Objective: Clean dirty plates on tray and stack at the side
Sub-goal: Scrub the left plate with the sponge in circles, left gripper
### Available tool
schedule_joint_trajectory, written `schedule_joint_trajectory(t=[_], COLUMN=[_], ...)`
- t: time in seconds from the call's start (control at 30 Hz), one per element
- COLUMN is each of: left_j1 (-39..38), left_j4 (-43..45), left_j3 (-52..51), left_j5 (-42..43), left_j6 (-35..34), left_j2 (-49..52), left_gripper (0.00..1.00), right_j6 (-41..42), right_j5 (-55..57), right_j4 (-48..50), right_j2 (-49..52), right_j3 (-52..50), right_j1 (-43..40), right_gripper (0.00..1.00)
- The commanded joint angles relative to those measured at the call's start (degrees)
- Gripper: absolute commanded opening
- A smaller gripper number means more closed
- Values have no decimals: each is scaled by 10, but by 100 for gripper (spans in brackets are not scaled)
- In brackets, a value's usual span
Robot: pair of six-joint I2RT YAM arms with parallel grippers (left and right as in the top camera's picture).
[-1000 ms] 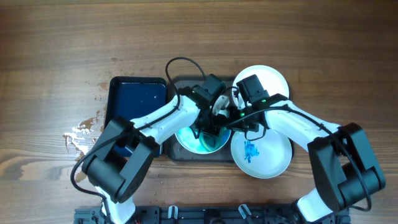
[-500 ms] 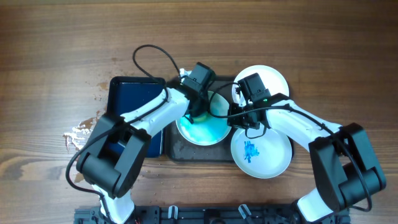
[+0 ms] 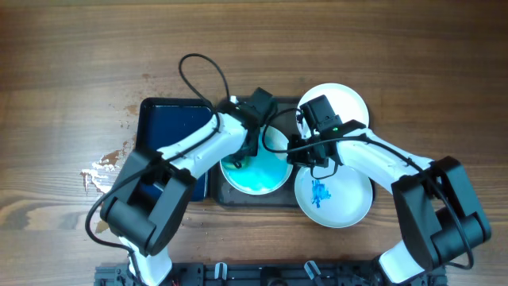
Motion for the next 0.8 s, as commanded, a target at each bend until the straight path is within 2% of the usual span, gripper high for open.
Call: schedule_joint_trajectory(t=[0.0,0.17,0.43,0.57,0.67,0.77], left_j1=[-72,-129,-134,-131,-126,-104], left_j4=[5,35,119,132,141,158], left_j3=[-27,-27,-27,-27,-27,-27], left_j5=[97,120,277,289,291,224], left_j6=[80,84,74,51,7,-66], left_j2=[24,24,24,22,17,17], left_gripper=[4,4,4,4,4,4], right_j6=[3,2,1,-1,-5,-5], right_j5=[39,39,39,39,39,39], right_j4=[-10,-11,-11,-11,-11,-11], right_j2=[17,17,17,17,17,17], right_j3=[-17,-17,-17,-17,-17,-17], right_j1=[-10,-10,-10,-10,-10,-10], right_gripper=[4,4,4,4,4,5])
